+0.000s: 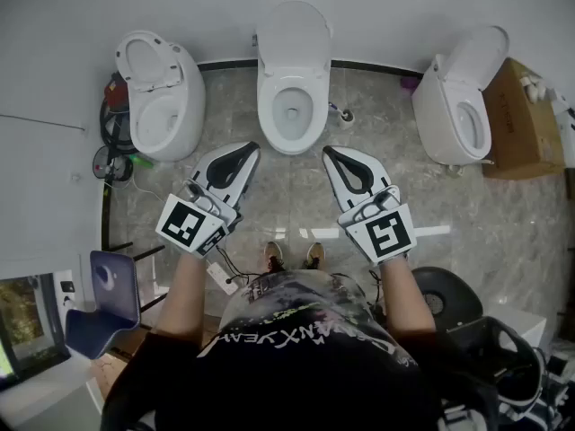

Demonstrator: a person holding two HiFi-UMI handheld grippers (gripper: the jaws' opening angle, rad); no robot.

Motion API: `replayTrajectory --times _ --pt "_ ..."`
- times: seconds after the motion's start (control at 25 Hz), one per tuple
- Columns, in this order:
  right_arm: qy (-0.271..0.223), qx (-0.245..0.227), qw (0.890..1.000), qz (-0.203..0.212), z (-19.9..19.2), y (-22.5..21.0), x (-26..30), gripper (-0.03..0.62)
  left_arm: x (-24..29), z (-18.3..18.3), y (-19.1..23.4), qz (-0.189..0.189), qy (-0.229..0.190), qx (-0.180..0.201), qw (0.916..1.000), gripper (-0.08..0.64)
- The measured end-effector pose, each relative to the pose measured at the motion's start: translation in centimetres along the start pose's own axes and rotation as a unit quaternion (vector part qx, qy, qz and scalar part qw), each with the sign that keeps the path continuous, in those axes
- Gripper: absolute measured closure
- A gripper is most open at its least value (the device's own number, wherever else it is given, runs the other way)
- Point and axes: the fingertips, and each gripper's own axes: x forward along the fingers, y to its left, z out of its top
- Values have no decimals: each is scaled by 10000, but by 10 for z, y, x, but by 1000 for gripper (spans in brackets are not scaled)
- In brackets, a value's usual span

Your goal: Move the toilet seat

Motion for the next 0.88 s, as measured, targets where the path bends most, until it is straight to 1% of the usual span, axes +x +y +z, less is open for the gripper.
replayTrajectory --times 0.48,0.68,0.88 --pt "55 18 10000 -19 -2 -3 6 594 5 -1 5 -25 12 8 10000 529" --pt "14 178 9998 -11 -1 -5 6 591 6 0 5 -42 6 21 10000 529" --pt "30 131 9999 -11 -4 -4 5 590 8 -2 3 -62 19 31 10000 528"
